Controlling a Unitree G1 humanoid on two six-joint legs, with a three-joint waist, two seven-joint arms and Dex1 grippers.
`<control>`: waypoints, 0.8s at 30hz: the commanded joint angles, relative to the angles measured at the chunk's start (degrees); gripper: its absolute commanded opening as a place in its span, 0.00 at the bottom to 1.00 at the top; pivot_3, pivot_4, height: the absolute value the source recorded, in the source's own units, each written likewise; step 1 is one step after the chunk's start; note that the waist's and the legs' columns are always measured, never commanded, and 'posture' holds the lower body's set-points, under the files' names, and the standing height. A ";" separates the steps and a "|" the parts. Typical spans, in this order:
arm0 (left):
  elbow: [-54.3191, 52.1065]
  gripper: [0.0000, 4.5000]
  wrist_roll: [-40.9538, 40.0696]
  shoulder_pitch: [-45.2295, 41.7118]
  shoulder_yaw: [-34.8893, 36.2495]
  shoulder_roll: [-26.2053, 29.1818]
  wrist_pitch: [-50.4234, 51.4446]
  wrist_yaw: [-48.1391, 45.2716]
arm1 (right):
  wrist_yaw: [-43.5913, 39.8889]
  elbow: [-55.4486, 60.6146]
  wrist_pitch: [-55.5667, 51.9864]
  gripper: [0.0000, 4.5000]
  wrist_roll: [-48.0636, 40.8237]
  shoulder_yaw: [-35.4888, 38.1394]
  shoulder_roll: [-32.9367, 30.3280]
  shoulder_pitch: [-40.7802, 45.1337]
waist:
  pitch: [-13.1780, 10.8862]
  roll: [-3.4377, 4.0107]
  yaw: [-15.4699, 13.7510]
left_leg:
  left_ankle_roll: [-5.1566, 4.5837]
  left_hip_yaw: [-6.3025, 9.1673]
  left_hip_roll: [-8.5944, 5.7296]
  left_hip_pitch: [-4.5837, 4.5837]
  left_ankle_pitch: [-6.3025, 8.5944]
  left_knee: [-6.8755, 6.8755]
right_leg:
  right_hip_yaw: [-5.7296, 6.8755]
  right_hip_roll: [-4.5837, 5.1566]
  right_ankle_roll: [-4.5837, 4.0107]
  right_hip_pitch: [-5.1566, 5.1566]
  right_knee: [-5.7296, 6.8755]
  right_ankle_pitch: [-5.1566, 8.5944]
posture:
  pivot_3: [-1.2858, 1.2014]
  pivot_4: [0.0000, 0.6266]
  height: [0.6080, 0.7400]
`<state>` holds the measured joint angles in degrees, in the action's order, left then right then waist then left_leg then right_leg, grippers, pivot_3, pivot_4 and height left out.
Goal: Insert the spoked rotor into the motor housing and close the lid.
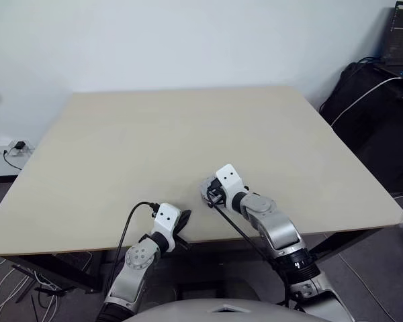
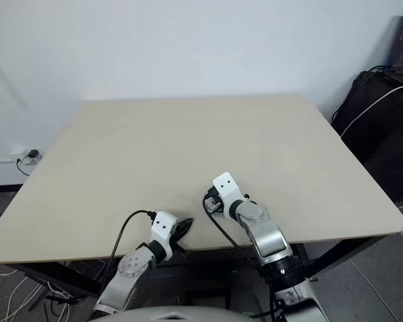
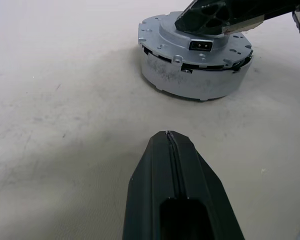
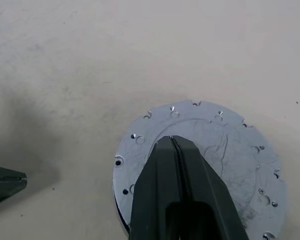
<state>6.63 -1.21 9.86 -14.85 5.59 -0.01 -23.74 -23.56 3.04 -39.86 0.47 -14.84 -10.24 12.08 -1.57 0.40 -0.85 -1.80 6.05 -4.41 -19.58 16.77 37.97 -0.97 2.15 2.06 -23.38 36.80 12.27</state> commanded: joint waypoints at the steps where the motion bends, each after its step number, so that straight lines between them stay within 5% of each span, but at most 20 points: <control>1: -2.64 0.00 -0.43 -0.61 -0.09 -0.18 -0.40 0.12 | -1.31 3.94 5.52 0.01 -3.60 4.43 -0.31 -0.23 | -0.03 0.01 -0.02 | 0.00 0.00 0.00 -0.02 0.00 0.00 | 0.00 0.00 0.00 -0.01 0.00 0.00 | 0.52 0.00 1.00; 5: -2.34 0.00 -0.44 -0.97 -0.12 -0.10 -0.33 -0.16 | -6.63 5.09 11.89 0.01 -4.93 4.69 -4.84 -0.71 | -0.04 0.02 0.01 | 0.00 0.00 -0.01 -0.18 0.00 -0.02 | -0.01 -0.01 0.02 0.00 -0.01 -0.01 | 0.52 0.00 1.00; 8: -1.99 0.00 -0.42 -1.33 -0.23 -0.09 -0.29 -0.37 | -11.23 3.92 13.93 0.13 -5.43 4.30 -9.44 -0.70 | -0.06 0.00 -0.08 | -0.03 0.00 -0.02 -0.16 0.02 -0.01 | 0.01 0.00 0.01 0.00 -0.06 -0.01 | 0.52 0.00 1.00; 19: -1.69 0.00 -0.53 -1.59 0.03 0.15 -0.47 -0.48 | -17.29 -4.44 19.06 0.94 -6.00 4.45 -12.56 1.94 | -0.09 -0.05 -0.15 | -0.04 -0.03 -0.01 -0.17 0.02 0.00 | -0.03 0.00 0.01 0.11 -0.04 -0.01 | 0.52 0.00 1.00; 24: -1.84 0.00 -0.37 -1.33 0.03 0.13 -0.77 -0.23 | -17.58 -7.40 19.93 0.99 -5.57 3.69 -11.55 3.16 | -0.10 -0.05 -0.36 | -0.04 -0.03 -0.01 -0.17 0.02 -0.02 | -0.03 0.00 0.00 0.10 -0.05 -0.01 | 0.52 0.00 1.00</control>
<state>6.63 -1.20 9.09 -14.70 5.77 -0.03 -23.85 -41.01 -4.66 -21.48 -4.94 -11.18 -22.13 13.46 -1.67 0.35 -1.21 -1.84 6.01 -4.42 -19.76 16.79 37.96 -1.01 2.15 2.06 -23.28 36.75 12.27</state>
